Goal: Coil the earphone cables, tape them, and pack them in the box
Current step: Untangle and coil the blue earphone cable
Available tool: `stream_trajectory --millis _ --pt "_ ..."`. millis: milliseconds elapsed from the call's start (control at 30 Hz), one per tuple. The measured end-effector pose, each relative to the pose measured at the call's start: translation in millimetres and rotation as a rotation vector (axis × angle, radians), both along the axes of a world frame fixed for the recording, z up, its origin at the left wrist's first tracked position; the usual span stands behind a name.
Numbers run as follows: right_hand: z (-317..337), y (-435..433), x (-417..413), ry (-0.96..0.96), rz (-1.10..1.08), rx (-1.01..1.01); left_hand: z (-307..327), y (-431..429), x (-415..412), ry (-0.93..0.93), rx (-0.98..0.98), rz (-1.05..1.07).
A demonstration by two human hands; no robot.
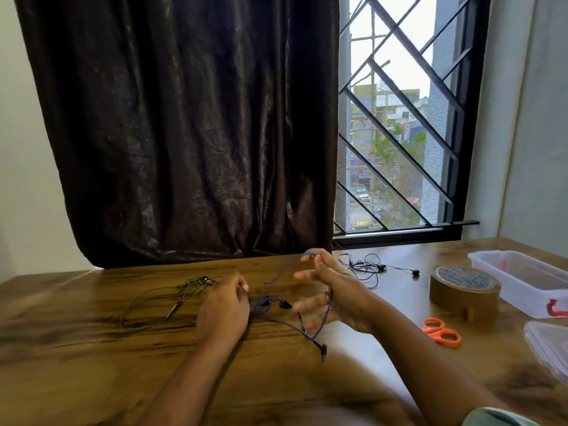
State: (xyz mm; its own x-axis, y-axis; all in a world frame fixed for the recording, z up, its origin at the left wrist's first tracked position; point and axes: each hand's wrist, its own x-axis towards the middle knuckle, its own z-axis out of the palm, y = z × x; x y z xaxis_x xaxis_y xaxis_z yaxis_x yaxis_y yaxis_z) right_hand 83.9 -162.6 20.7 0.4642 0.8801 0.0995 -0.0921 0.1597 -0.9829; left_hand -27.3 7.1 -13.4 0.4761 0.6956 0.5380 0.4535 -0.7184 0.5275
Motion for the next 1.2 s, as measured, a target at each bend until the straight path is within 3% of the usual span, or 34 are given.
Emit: stream_trajectory --millis 167,267,367,500,567,700,800,900,1033,1200 --pt "3 -2 9 0.117 -0.176 0.225 4 1 -7 -0.082 -0.03 0.011" --pt "3 -2 11 0.094 -0.16 0.225 3 -2 -6 -0.048 0.074 -0.027" --pt "0 4 2 -0.026 -0.052 0.145 2 -9 -1 -0.11 0.077 -0.282" --pt "-5 16 -15 -0.217 0.002 0.052 -2 -20 6 -0.176 -0.091 -0.619" --pt "-5 17 -13 -0.251 -0.109 0.071 -1 -22 6 -0.239 -0.126 -0.573" --pt "-7 14 3 -0.273 -0.417 0.146 11 -11 -1 -0.426 -0.14 -0.262" --pt "-12 19 7 -0.172 -0.707 0.229 8 -7 1 -0.287 -0.207 -0.178" --pt "-11 21 4 0.066 -0.753 0.34 4 -8 6 -0.144 -0.219 -0.237" --pt "-6 14 5 0.257 -0.658 0.433 14 -12 0 -0.177 -0.442 -0.468" --pt "-7 15 6 0.31 -0.465 0.491 22 -16 -16 -0.07 -1.184 -0.933"
